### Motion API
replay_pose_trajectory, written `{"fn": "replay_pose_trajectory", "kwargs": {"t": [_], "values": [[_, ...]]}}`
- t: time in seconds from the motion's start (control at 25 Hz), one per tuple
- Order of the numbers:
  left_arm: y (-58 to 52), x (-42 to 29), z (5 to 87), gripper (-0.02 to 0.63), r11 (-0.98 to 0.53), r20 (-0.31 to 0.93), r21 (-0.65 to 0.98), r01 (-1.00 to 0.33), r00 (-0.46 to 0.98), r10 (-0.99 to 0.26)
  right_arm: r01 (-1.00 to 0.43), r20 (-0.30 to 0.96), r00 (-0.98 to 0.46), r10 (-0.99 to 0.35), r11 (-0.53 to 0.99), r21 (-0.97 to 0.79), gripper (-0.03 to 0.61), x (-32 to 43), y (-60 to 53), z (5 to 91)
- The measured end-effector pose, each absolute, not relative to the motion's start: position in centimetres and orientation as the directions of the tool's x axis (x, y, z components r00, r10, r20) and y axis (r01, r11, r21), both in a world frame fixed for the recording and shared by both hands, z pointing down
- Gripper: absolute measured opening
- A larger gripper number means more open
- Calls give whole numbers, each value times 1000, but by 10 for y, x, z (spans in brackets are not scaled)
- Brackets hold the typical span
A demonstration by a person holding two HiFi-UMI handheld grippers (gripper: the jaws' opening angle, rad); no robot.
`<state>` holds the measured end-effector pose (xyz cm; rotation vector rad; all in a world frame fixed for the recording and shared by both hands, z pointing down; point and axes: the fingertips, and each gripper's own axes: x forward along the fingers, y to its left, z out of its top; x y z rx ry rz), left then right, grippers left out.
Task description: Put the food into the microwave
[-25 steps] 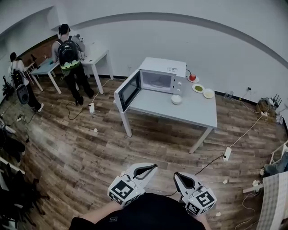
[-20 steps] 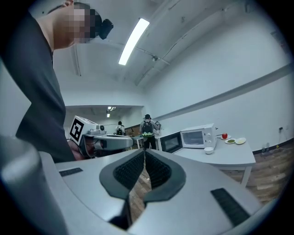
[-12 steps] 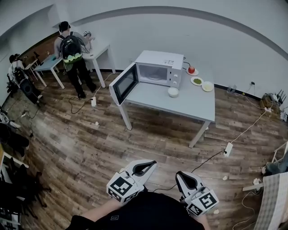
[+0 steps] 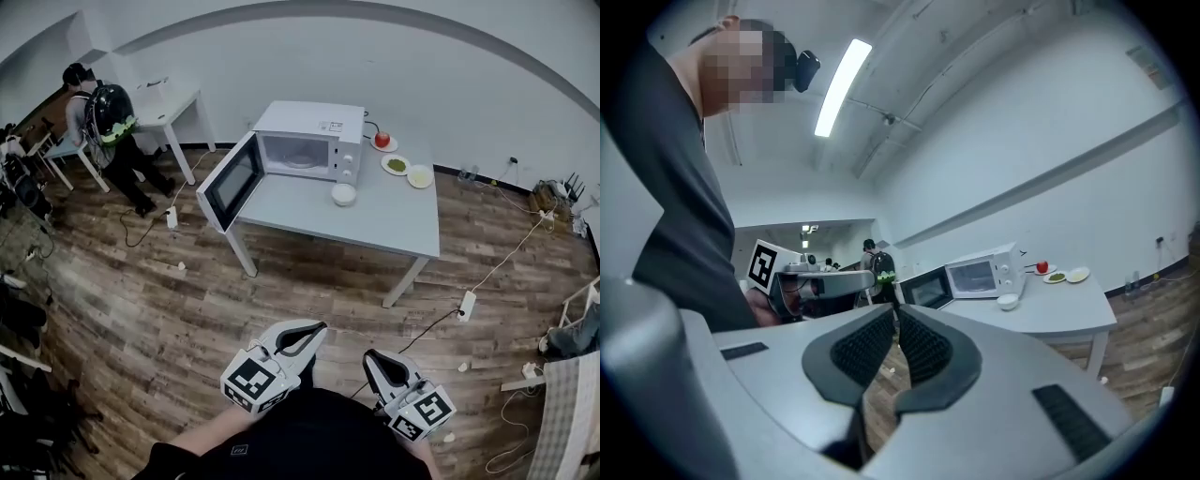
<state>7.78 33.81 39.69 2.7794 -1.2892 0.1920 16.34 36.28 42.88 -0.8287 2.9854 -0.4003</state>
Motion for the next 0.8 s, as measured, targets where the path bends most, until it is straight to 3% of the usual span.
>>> {"fn": "replay_pose_trajectory", "kwargs": {"t": [0.48, 0.8], "values": [[200, -10, 396, 8, -707, 161, 31, -707, 701, -694, -532, 32, -828, -559, 768, -356, 20, 62, 192, 412], [145, -49, 411, 8, -700, 149, 115, -705, 709, -690, -528, 135, -844, -518, 764, -370, 20, 12, 142, 423]]}}
